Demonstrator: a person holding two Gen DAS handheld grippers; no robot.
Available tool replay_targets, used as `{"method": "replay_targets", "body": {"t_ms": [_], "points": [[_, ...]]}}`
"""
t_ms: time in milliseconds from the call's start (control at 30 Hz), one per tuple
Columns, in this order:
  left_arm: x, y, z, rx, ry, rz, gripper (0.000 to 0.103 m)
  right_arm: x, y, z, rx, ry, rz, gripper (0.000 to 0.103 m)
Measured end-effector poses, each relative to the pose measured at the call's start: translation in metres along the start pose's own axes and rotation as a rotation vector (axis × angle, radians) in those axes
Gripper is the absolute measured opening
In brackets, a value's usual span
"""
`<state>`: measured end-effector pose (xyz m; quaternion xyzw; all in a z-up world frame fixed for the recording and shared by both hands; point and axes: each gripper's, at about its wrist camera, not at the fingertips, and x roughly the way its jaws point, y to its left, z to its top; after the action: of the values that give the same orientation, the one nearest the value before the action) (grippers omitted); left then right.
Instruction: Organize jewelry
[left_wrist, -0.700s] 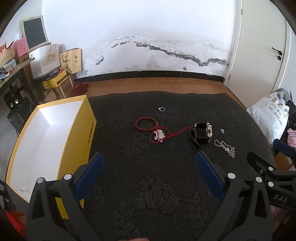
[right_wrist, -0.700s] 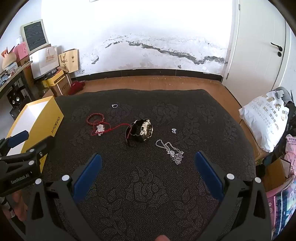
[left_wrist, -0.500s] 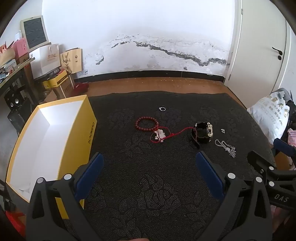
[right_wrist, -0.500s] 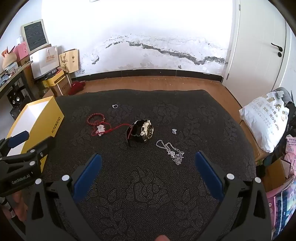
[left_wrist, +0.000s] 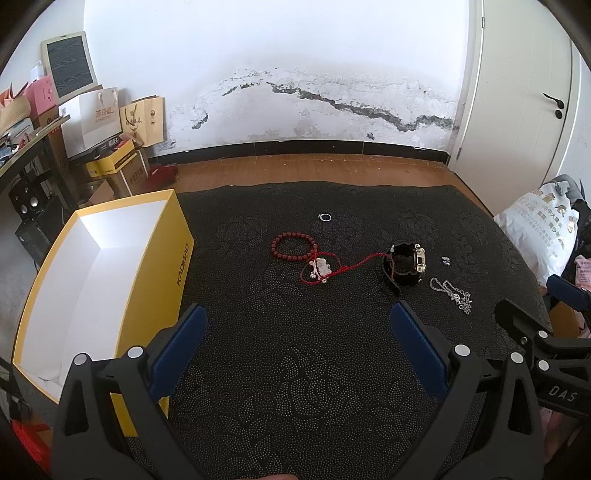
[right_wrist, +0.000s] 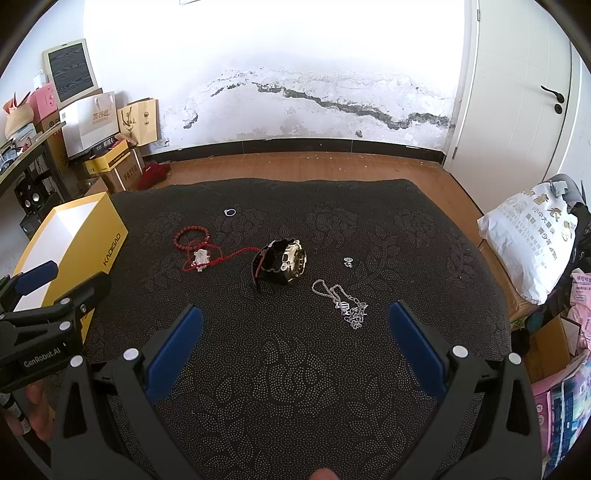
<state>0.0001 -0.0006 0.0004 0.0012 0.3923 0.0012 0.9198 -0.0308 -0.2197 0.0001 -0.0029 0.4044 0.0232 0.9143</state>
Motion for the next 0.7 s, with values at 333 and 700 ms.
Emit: {"method": "replay_targets", "body": {"t_ms": [333, 700], "points": [[-0.0027, 0.0028, 0.0000, 0.000, -0.001, 0.002, 0.097, -0.0002, 0.0003, 0.0001, -0.001, -0.002, 0.001, 0.097], [0.0003, 0.0030, -0.0019, 0.006, -0.003, 0.003, 0.097, 0.0000, 0.0004, 0.0009, -0.003, -0.004, 0.000, 0.097]]}}
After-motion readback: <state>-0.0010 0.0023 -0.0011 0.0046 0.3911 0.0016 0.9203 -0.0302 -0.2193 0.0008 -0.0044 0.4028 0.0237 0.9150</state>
